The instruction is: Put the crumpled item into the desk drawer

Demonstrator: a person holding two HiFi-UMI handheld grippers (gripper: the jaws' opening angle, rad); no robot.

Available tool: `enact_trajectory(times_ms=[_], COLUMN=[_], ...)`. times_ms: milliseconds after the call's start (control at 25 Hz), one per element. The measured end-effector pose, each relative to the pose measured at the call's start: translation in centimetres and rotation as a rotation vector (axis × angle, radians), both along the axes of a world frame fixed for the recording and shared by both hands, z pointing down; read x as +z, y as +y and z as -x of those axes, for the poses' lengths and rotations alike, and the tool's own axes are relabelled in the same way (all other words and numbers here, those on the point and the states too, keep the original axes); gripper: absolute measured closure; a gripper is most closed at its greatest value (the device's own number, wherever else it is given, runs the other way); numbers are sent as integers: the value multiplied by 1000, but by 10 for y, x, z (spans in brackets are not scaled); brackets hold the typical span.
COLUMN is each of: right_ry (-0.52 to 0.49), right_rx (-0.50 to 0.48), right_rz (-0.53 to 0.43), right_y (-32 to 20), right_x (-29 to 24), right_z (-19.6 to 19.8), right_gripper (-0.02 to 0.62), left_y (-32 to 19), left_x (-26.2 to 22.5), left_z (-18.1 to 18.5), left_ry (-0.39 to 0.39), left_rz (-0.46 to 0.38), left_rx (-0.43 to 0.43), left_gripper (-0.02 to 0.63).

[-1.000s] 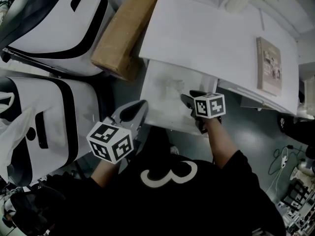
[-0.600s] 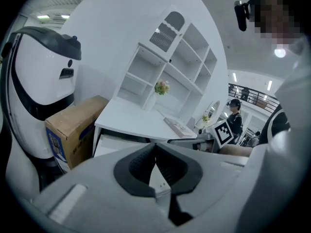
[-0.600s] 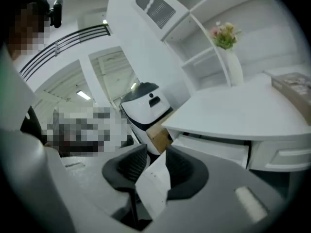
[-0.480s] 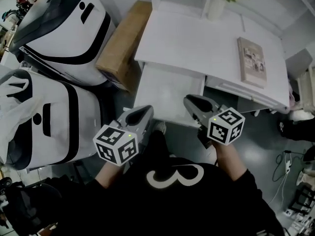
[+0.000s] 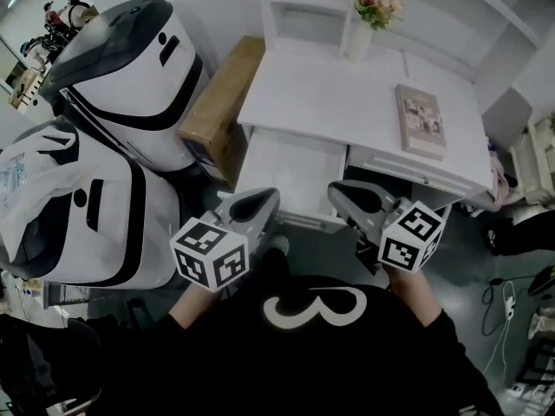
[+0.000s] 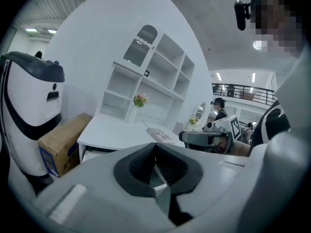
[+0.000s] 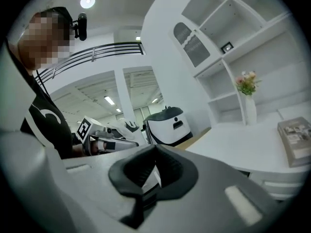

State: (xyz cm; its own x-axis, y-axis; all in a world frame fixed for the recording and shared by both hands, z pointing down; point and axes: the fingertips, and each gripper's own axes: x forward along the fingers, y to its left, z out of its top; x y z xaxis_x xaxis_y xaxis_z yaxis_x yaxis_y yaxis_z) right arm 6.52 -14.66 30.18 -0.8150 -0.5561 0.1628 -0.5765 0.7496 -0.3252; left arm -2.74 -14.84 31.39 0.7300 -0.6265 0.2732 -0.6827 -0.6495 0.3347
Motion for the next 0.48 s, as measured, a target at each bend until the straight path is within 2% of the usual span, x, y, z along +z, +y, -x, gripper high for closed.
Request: enact_trajectory(times_ms=[280, 480], right_ry=[-15, -17], right_rx=[-35, -9], right_rz=[-108, -113], right_y=[36, 52], right_x=[-32, -33], right_z=[-5, -19], right_gripper=[592, 592], left_y=[27, 41], left_x=[-34, -40], left_z=[-18, -32], left_ry=[15, 17], left_rz=[-74, -92], left_rx=[32, 55], left_gripper=[597, 597])
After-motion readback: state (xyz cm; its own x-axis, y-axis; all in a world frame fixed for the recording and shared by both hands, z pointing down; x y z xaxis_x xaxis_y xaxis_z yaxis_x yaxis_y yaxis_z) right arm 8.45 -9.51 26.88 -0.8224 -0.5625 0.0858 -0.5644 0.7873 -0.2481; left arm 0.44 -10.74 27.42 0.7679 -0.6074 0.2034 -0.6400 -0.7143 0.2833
